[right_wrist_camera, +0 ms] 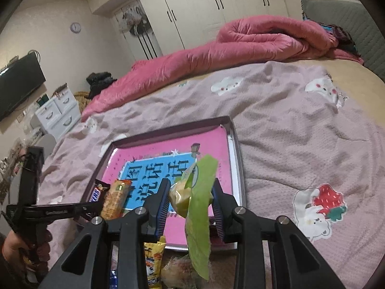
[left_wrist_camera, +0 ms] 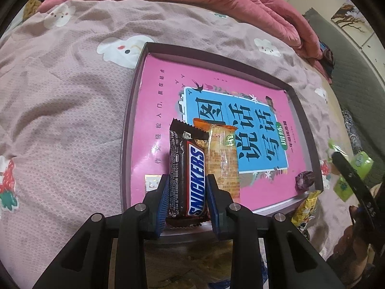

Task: Organize snacks
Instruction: 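Lower the Snickers beside the cracker pack and open left tool while right tool holds the green packet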

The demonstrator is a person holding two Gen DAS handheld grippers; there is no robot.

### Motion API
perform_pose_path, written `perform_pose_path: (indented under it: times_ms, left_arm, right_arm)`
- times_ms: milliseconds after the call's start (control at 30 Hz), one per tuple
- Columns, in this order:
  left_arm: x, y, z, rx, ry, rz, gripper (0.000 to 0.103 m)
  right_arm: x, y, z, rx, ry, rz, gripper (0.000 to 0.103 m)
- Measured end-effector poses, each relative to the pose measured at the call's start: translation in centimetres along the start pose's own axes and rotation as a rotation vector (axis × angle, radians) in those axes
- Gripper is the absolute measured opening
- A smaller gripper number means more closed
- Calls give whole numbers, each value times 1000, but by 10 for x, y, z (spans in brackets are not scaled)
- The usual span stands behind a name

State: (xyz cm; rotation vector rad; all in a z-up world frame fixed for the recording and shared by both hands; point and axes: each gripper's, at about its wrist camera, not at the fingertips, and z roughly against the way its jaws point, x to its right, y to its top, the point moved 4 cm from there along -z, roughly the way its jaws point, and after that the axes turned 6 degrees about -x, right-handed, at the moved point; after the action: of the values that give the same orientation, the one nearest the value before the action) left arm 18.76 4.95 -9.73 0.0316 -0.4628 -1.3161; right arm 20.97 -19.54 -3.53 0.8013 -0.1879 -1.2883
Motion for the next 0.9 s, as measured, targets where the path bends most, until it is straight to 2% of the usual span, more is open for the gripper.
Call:
perform_pose_path:
  times_ms: [267,533,633,900]
  left_arm:
    - [-1,-2,-1,-5,-12,4,30]
    - [-3,-2,0,-1,2,0,31]
    - [-6,-3,-5,-21,21,7,30]
    - [-5,-6,-6,-15,14,2,30]
  right_arm:
    - [-3,-3,-26,-78,13,-3,33]
    - [-15,-7,-40,-121,82,-10,34]
    - [-17,-9,-45,-144,82,-7,34]
    - [-18,-16,-50,-168,72,-6,34]
